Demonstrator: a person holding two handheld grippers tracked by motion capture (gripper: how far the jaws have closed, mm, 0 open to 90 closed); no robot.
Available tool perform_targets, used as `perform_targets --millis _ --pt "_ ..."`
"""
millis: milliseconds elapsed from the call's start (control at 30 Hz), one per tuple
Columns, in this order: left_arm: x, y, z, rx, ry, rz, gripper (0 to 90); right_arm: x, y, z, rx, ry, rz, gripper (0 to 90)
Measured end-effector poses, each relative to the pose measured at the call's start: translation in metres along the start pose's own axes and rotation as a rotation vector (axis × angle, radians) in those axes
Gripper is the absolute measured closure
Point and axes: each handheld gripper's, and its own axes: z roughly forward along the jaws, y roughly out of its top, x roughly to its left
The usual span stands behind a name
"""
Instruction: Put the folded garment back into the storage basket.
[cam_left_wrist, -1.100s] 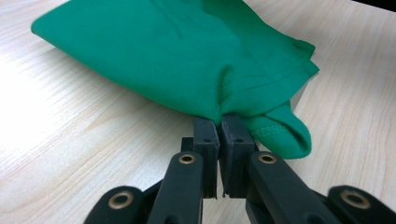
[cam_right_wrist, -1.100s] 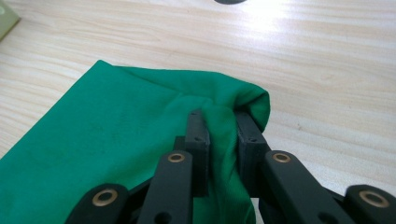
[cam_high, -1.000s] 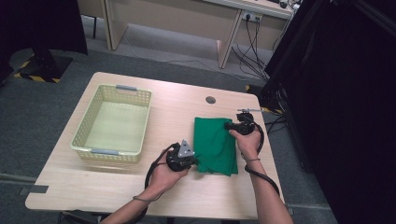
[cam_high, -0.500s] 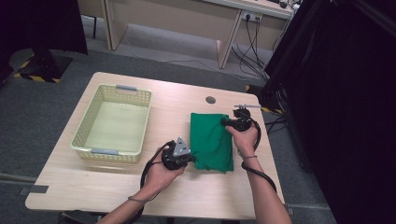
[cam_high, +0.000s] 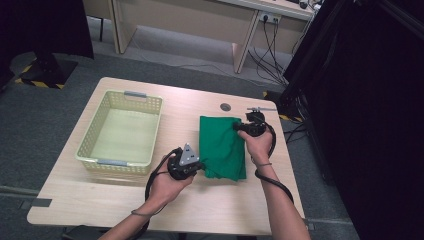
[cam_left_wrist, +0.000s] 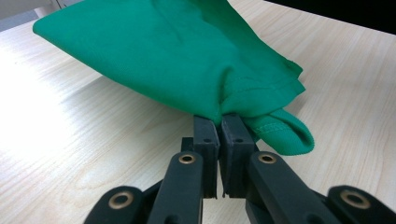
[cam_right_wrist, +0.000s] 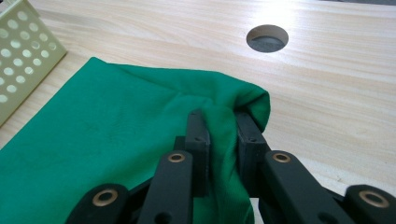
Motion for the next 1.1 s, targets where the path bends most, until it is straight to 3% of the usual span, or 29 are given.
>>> perform_targets --millis 467,1100 --pt "0.004 0.003 -0.008 -0.018 0.025 -0.001 86.5 0.005 0.005 -0.001 -0.001 0.000 0.006 79.0" --pt "0.016 -0.001 -0.024 -0.019 0.054 -0.018 86.5 0.025 0.021 0.000 -0.017 0.021 -0.019 79.0"
